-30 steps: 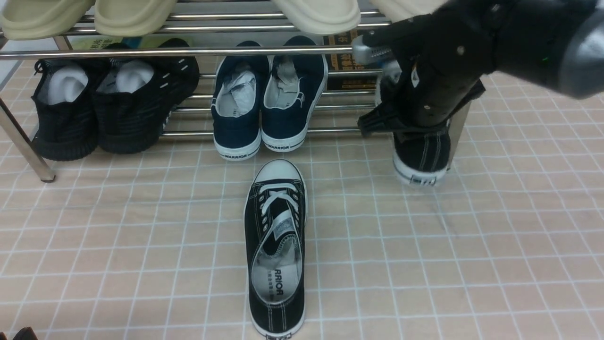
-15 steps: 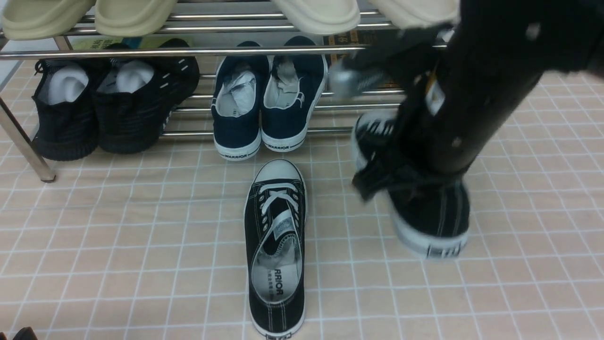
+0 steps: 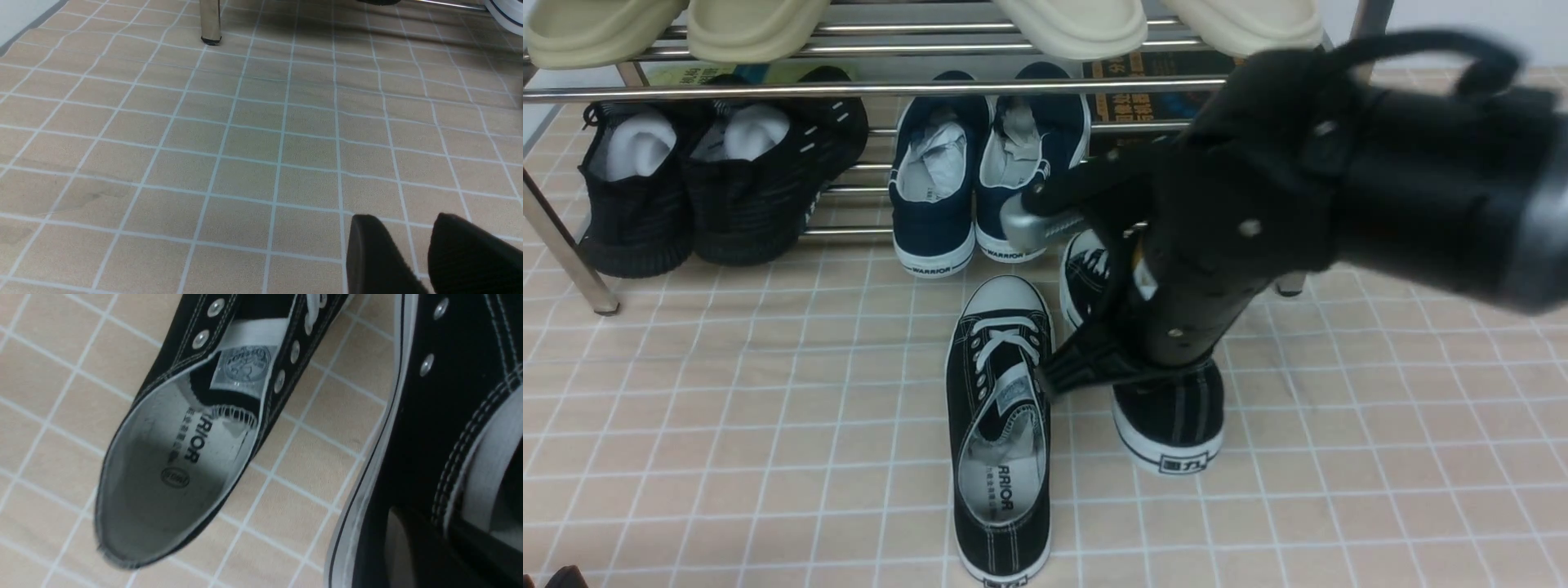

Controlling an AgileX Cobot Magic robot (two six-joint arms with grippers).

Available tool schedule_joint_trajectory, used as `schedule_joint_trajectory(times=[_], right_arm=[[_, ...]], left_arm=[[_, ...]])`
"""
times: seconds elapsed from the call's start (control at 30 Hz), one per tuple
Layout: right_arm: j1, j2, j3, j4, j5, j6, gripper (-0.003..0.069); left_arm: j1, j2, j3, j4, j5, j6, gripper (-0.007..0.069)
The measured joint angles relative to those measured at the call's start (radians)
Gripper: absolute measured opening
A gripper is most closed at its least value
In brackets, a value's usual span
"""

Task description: Take the shoes off the shelf from the light coffee tablecloth by hand.

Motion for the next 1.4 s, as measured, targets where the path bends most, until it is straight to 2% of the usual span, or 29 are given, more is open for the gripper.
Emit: schedule_joint_trajectory(times=[0.33,0.57,1.4], right_arm=[[0.000,0.086,0.002,-0.059,-0.063,0.095,0.0013],[-0.001,0.121,0.002,-0.061,-0.076,0.105,0.0013],[-0.001,0.132,0.001,0.084,-0.134,0.105,0.0027]], left_arm=[[0.000,0.000,0.000,0.000,0.000,0.000,0.0240],[0.000,0.000,0.000,0.001,0.000,0.000,0.0240],[0.000,0.000,0.000,0.001,0.000,0.000,0.0240]])
